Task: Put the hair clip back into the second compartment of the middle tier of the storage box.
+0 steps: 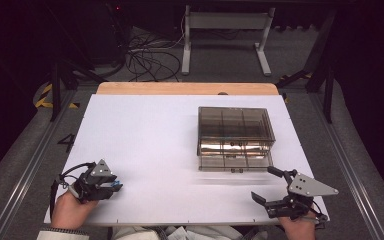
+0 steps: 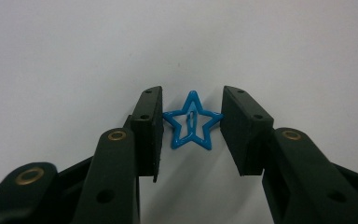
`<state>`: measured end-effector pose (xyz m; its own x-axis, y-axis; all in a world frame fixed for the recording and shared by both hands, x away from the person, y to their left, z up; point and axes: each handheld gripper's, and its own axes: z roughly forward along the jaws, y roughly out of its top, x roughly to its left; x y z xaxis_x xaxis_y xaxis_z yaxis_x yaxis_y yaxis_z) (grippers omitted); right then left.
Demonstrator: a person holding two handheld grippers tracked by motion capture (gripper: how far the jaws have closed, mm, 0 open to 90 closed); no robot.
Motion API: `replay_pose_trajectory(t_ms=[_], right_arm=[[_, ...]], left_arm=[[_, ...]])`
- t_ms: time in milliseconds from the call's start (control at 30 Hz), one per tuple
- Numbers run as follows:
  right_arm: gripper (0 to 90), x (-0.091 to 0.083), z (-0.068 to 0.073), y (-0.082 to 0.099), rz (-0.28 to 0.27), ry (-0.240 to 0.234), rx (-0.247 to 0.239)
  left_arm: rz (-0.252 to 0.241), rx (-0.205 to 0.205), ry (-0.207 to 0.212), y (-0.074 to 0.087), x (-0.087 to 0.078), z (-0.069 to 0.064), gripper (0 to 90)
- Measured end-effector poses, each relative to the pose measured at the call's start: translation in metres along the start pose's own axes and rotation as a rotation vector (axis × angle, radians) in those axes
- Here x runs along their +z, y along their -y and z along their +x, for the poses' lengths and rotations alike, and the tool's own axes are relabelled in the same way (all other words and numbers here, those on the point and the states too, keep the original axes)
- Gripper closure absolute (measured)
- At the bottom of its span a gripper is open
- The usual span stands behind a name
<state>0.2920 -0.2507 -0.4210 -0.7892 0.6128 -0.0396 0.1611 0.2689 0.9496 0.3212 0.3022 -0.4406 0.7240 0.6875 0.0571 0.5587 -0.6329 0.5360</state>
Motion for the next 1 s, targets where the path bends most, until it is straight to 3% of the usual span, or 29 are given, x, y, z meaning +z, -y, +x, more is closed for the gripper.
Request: replay_pose_trajectory(t_ms=[333, 567, 767, 1000], right_arm=[[4.7, 0.001, 0.0, 0.0, 0.004, -0.002, 0.002], [4.7, 0.0, 0.0, 0.001, 0.004, -0.001, 0.002], [4.7, 0.001, -0.001, 0.001, 0.007, 0.001, 0.003], [4.7, 0.001, -0.001, 0.002, 0.009, 0.001, 0.003]], left_arm=[[-0.051, -0.004, -0.001, -0.001, -0.005, -0.001, 60.1], [-0.136, -0.005, -0.007, -0.004, -0.014, -0.003, 60.1], [-0.237, -0.01, 0.004, -0.006, -0.024, -0.008, 60.1], [-0.31, -0.009, -0.004, -0.007, -0.032, -0.011, 60.1]])
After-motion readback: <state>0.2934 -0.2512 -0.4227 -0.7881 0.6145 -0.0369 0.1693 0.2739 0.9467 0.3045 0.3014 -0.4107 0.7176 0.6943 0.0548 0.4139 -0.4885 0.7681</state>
